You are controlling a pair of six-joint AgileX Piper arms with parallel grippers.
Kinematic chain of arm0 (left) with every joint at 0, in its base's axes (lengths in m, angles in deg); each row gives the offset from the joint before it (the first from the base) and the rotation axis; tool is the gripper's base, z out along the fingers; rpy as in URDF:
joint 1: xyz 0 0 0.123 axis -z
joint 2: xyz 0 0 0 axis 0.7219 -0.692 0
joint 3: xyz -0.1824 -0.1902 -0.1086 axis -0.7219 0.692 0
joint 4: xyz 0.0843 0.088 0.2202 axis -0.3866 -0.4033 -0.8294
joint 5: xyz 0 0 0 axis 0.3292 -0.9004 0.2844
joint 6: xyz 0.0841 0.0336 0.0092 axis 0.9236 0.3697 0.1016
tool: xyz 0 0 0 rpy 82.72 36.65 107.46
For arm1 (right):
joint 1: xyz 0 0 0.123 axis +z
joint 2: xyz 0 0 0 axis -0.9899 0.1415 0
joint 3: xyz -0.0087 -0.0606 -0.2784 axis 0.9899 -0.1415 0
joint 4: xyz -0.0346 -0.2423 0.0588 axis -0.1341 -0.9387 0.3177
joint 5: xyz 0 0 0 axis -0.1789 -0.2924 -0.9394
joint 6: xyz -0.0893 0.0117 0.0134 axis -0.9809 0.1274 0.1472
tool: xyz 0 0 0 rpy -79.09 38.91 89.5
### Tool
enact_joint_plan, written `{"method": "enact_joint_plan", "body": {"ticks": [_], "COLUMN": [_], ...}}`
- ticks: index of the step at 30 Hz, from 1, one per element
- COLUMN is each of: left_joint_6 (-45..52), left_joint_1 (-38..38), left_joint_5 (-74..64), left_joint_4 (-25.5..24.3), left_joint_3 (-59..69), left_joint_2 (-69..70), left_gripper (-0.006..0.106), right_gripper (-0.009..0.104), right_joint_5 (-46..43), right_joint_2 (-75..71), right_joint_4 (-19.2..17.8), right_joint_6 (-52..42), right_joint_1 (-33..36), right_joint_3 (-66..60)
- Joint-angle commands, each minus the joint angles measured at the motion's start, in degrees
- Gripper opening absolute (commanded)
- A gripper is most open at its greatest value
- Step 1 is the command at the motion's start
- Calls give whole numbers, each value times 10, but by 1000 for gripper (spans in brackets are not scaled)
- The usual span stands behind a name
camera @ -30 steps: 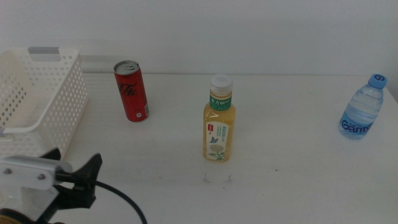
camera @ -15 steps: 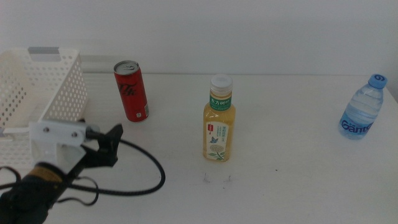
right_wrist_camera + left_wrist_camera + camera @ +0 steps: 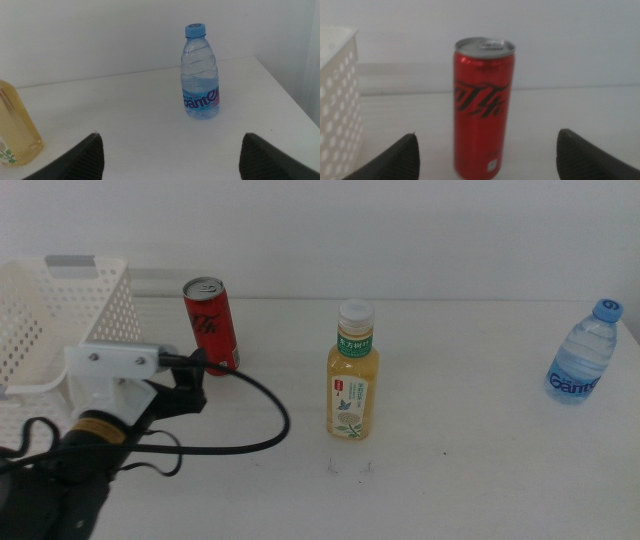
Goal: Use arms to grab the bottles and put them into the dustbin to the left of the table.
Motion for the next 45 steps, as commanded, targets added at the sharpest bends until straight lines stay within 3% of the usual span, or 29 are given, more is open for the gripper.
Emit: {"method": "enact_joint_plan", "body": {"ticks": [1, 7, 23, 36, 38, 40, 45], "left_joint_6": [15, 68, 65, 74, 74, 74, 74], "left_joint_1": [31, 76, 24, 24, 24, 24, 24], "left_joint_5": [-4, -81, -140, -119, -121, -120, -118], "left_joint_4": [59, 146, 89, 89, 89, 89, 60], "left_joint_3": [-12, -51, -236, -361, -363, -361, -342], "left_joint_2": [-1, -9, -172, -285, -286, -284, -254], "left_gripper": [94, 94, 94, 93, 89, 77, 30], "right_gripper": [77, 77, 77, 77, 77, 77, 77], "right_joint_5": [-5, -5, -5, -5, -5, -5, -5], "right_joint_2": [-3, -3, -3, -3, -3, -3, -3], "right_joint_4": [-2, -2, -2, -2, -2, -2, -2], "right_joint_6": [-4, -4, -4, -4, -4, -4, -4], "right_joint_1": [-3, -3, -3, -3, -3, -3, -3], "right_joint_3": [-2, -2, -2, -2, -2, -2, -2]}}
